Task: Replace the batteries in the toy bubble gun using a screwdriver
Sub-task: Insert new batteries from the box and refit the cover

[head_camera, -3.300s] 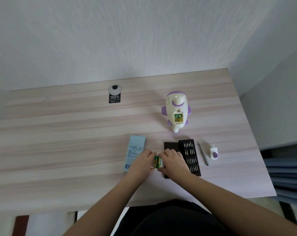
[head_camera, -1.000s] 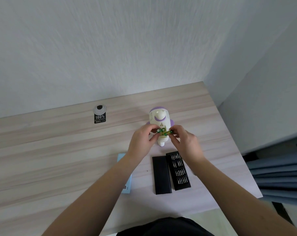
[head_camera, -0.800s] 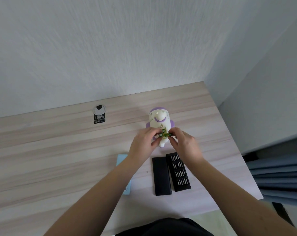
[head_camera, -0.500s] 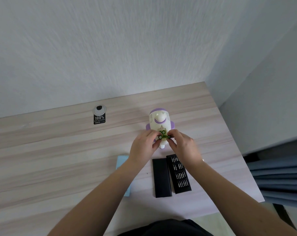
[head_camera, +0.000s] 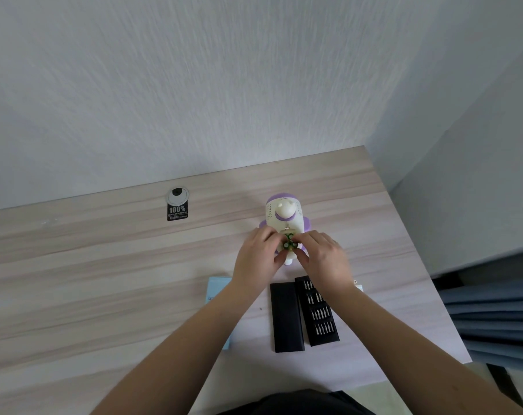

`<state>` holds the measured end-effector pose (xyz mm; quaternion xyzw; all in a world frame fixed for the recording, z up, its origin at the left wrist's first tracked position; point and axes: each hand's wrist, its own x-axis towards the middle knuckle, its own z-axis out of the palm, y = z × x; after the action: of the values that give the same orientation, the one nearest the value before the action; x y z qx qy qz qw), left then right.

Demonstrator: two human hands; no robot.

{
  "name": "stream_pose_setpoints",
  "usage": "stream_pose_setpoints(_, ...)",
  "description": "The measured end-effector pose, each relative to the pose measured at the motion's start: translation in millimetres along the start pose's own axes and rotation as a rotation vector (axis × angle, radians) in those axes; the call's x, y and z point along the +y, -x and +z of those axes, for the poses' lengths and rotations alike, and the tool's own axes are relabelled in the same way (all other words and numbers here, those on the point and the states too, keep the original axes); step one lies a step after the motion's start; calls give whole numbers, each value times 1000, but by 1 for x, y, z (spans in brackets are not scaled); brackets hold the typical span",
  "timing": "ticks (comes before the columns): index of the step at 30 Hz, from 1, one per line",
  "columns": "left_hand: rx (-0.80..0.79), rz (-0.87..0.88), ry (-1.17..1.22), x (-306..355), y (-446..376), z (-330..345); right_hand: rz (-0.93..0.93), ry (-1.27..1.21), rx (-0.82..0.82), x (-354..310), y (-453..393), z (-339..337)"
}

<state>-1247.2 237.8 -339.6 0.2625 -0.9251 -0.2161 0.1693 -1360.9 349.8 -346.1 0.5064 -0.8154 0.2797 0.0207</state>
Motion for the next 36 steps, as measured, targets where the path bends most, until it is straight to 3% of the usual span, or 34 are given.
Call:
stream_pose_setpoints(7, 45, 5, 0, -4, 13, -2, -19, 7, 36, 7, 17, -2)
stream_pose_setpoints(13, 26, 124, -88, -14, 29, 2, -101, 75, 24, 7, 29, 2)
stream_pose_setpoints(22, -38, 76, -53, -12, 33, 4, -39, 120, -39, 6, 29, 9)
stream_pose_setpoints(25, -56, 18, 63, -11, 33, 1, 92, -30, -14, 2, 19, 4)
stream_pose_setpoints(29, -16, -99, 242, -16, 36, -5, 452, -252, -145, -6, 1, 5)
stream_pose_setpoints(36, 90, -146, 289, -21, 37, -12, 577, -414, -287, -16, -11, 16)
